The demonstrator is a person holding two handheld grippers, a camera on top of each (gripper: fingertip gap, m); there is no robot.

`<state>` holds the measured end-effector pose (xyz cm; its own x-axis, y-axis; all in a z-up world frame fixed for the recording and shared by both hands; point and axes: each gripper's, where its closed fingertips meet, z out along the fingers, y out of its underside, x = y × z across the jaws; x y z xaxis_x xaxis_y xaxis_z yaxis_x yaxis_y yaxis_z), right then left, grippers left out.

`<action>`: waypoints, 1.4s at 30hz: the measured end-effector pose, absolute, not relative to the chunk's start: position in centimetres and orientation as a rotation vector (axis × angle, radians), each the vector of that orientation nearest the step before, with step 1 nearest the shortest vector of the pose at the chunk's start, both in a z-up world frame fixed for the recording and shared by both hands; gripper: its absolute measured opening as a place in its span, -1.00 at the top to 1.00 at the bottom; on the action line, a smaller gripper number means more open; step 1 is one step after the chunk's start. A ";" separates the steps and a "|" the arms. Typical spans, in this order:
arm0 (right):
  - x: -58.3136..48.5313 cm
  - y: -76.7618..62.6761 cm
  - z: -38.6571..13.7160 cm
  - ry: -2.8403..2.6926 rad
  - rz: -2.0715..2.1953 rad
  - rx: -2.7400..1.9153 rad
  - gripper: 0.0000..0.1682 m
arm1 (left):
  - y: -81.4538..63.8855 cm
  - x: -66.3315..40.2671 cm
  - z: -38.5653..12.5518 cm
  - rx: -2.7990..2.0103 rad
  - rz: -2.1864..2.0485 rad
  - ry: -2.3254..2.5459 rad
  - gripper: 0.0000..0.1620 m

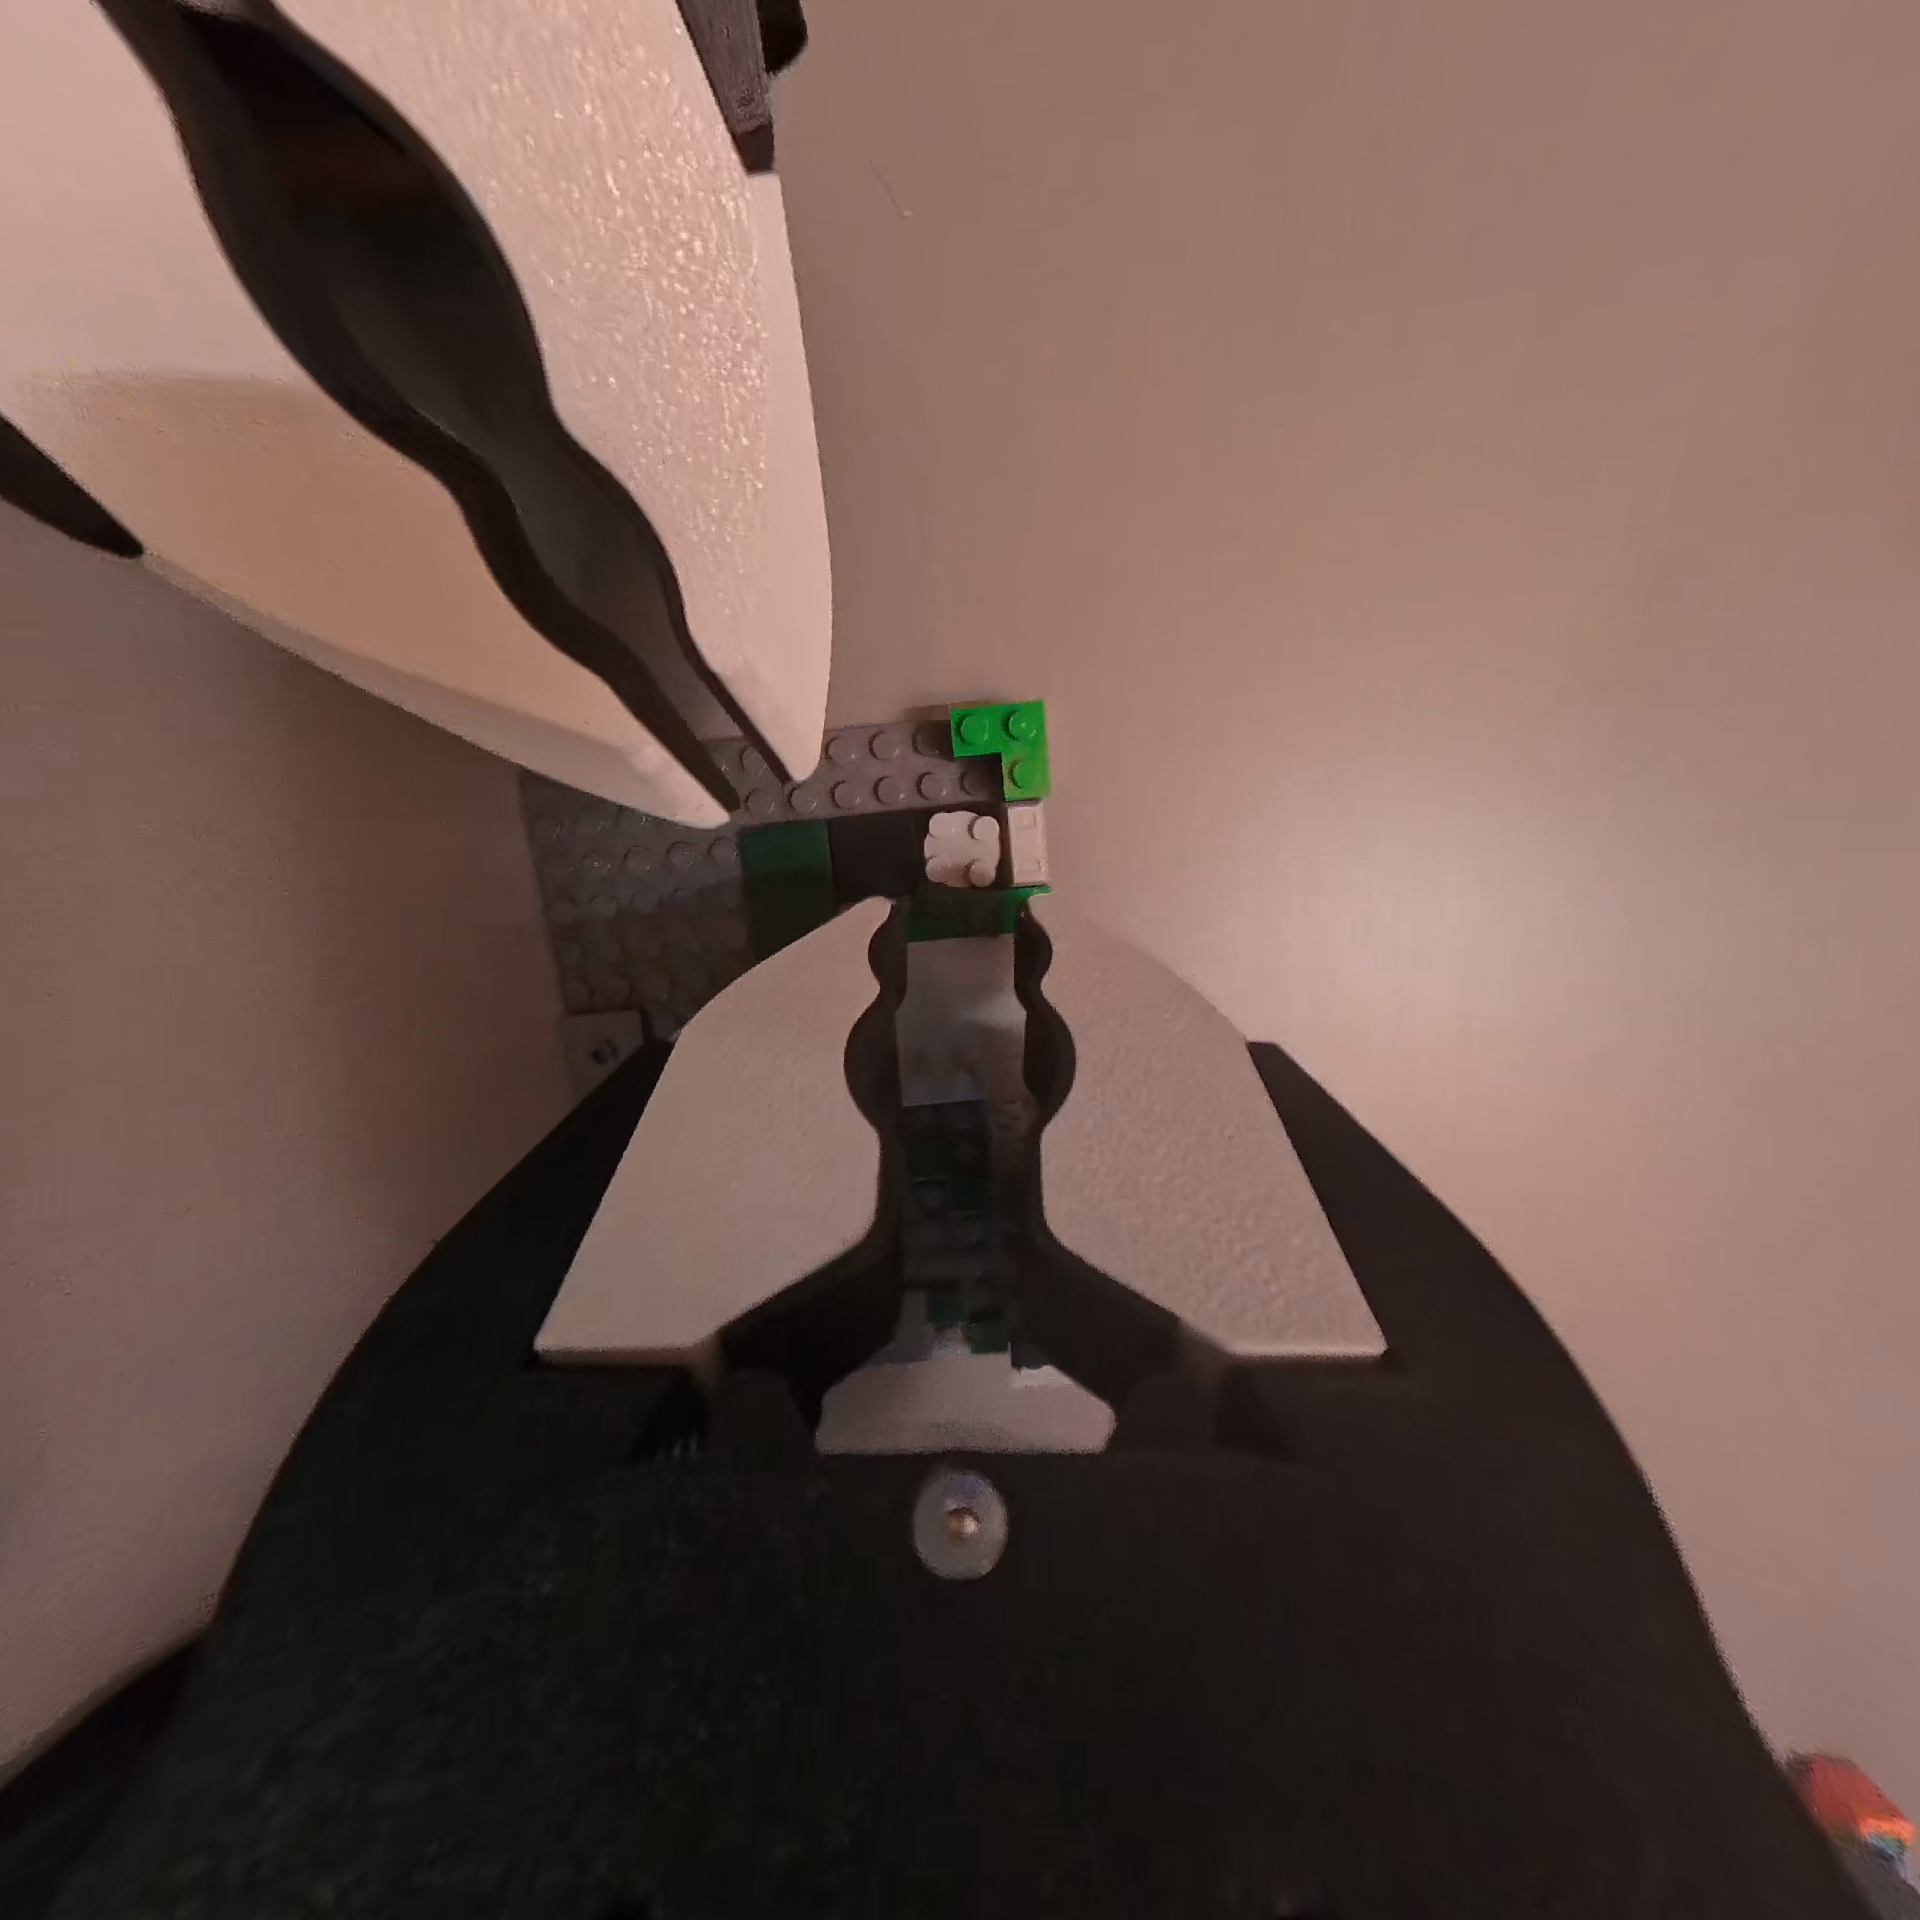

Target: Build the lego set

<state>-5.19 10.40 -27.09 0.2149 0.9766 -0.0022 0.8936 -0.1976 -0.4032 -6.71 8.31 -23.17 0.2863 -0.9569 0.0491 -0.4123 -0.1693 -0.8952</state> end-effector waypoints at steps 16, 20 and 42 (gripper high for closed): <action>-5.1 10.5 -26.3 -1.823 0.266 -2.268 0.81 | 8.1 -6.8 -22.9 -1.719 -0.838 1.260 0.93; -4.5 10.7 -24.3 -1.823 0.273 -2.184 0.81 | 8.1 -6.8 -23.0 -1.723 -0.839 1.260 0.93; -1.1 10.7 -24.6 -1.893 0.255 -2.135 0.81 | 8.1 -6.8 -23.4 -1.740 -0.841 1.260 0.93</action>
<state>-1.14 10.71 -24.64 0.1278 0.9905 0.0506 0.9419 -0.1053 -0.3189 -6.77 8.14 -23.40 0.2798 -0.9585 0.0549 -0.4183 -0.1731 -0.8916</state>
